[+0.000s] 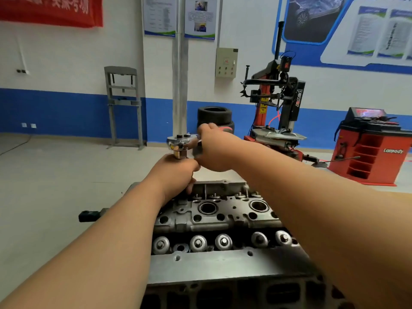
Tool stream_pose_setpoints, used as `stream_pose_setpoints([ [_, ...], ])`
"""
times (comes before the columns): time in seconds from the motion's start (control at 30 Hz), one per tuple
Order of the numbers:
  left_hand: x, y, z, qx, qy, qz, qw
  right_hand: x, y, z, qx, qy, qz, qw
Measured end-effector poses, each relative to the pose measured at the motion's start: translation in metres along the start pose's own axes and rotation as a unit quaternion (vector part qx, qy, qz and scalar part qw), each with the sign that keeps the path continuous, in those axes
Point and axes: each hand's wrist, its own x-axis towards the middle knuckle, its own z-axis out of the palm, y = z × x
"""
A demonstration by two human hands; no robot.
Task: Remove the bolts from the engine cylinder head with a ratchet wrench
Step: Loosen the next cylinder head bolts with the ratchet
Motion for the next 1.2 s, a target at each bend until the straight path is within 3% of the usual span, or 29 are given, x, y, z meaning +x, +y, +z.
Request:
stream_pose_setpoints([
  [0.13, -0.004, 0.001, 0.003, -0.001, 0.017, 0.0, 1.0, -0.083, 0.008, -0.01, -0.145, 0.068, 0.06, 0.985],
  [0.27, -0.01, 0.002, 0.003, 0.007, 0.018, 0.004, 1.0, -0.156, -0.01, -0.004, -0.208, 0.087, -0.035, 0.974],
  [0.33, -0.011, 0.004, 0.003, 0.02, 0.02, 0.005, 1.0, -0.158, -0.014, -0.009, -0.176, 0.082, -0.054, 0.979],
  [0.53, -0.007, 0.002, -0.001, -0.018, -0.011, -0.019, 1.0, -0.062, 0.025, -0.016, -0.048, 0.024, 0.004, 0.999],
  [0.67, -0.003, 0.001, -0.006, -0.071, -0.019, -0.018, 0.997, 0.022, 0.0, 0.005, 0.026, 0.001, -0.054, 0.998],
  [0.8, 0.0, 0.0, -0.004, -0.027, -0.013, -0.011, 0.999, 0.04, -0.016, 0.01, 0.073, -0.019, -0.098, 0.992],
  [0.9, -0.001, 0.001, -0.001, -0.011, 0.004, 0.002, 1.0, 0.019, -0.007, 0.004, 0.02, -0.025, -0.067, 0.997],
  [1.07, -0.003, 0.004, 0.004, 0.0, 0.031, -0.005, 0.999, -0.067, 0.003, -0.015, -0.148, 0.041, 0.057, 0.986],
  [1.13, -0.005, 0.005, 0.004, -0.004, 0.029, -0.012, 0.999, -0.114, 0.0, -0.015, -0.174, 0.053, 0.047, 0.982],
  [1.2, -0.008, 0.004, 0.004, 0.024, 0.032, 0.002, 0.999, -0.157, -0.012, -0.011, -0.181, 0.054, -0.018, 0.982],
])
